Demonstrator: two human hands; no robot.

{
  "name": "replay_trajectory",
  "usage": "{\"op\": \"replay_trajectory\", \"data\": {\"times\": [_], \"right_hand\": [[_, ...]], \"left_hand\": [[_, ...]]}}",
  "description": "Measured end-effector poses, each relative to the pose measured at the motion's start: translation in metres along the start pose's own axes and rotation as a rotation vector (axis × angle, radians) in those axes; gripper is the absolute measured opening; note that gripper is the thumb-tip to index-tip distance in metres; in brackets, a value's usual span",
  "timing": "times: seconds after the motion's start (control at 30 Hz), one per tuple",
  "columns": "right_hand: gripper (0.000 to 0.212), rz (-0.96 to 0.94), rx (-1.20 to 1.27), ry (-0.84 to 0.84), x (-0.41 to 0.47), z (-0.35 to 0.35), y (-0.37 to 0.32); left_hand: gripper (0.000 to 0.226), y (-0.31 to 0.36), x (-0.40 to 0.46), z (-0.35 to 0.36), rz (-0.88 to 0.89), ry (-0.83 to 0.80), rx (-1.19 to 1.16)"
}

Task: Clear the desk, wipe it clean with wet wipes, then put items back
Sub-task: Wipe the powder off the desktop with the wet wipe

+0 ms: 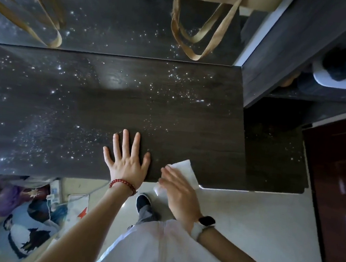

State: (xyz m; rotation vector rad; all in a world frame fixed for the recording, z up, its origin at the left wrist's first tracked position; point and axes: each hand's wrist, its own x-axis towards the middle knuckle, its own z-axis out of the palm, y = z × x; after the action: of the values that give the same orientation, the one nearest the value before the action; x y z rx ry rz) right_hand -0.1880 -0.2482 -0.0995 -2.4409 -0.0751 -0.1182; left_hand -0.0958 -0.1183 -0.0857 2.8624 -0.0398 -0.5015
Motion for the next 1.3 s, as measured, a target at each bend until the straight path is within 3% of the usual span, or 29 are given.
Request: {"op": "replay_trajectory", "data": {"times": [0.13,0.23,0.37,0.43,0.53,0.6,0.73,0.83,0.9,1.0,1.07,1.13,1.23,1.27,1.3], "right_hand": [[0.019,0.096,0.004,-0.002,-0.003,-0.009,0.007],[0.016,0.155,-0.169,0.114,-0.014,-0.035,0.027],[0.050,0.478,-0.405,0.170,-0.011,-0.036,0.034],[0.056,0.431,-0.452,0.097,0.004,-0.015,0.021],[0.050,0.153,-0.421,-0.100,0.029,0.004,0.005],[0.049,0.134,-0.458,-0.150,0.040,-0.013,0.016],[0.059,0.480,-0.449,-0.004,0.068,-0.058,0.074],[0.061,0.631,-0.405,0.076,0.115,-0.062,0.089],[0.056,0.561,-0.339,0.020,0.144,-0.050,0.075],[0.050,0.111,-0.368,-0.143,0.145,-0.030,0.052],[0.048,-0.035,-0.393,-0.178,0.132,-0.037,0.068],[0.048,0.054,-0.453,-0.084,0.132,-0.055,0.100],[0.057,0.430,-0.405,0.035,0.175,-0.073,0.120],[0.059,0.450,-0.360,0.012,0.191,-0.069,0.109],[0.058,0.351,-0.365,-0.019,0.198,-0.057,0.095]], "left_hand": [[0.058,-0.003,-0.001,-0.002,0.027,0.006,-0.029],[0.059,-0.004,0.000,-0.004,0.037,-0.009,-0.042],[0.059,-0.004,-0.001,-0.006,0.038,-0.012,-0.072],[0.059,-0.003,0.000,-0.008,0.038,-0.004,-0.077],[0.056,0.000,0.003,-0.014,0.010,0.024,-0.100],[0.051,0.003,0.008,-0.020,-0.018,0.050,-0.154],[0.058,0.012,0.022,-0.030,-0.052,0.071,-0.193],[0.055,0.019,0.038,-0.032,-0.056,0.080,-0.183],[0.057,0.022,0.049,-0.035,-0.083,0.079,-0.161],[0.062,0.024,0.064,-0.039,-0.119,0.042,-0.112],[0.065,0.024,0.070,-0.041,-0.156,0.020,-0.103],[0.065,0.023,0.073,-0.039,-0.188,0.017,-0.111],[0.064,0.022,0.071,-0.035,-0.200,0.028,-0.102],[0.064,0.021,0.071,-0.034,-0.198,0.028,-0.098],[0.064,0.020,0.070,-0.034,-0.195,0.028,-0.093]]}}
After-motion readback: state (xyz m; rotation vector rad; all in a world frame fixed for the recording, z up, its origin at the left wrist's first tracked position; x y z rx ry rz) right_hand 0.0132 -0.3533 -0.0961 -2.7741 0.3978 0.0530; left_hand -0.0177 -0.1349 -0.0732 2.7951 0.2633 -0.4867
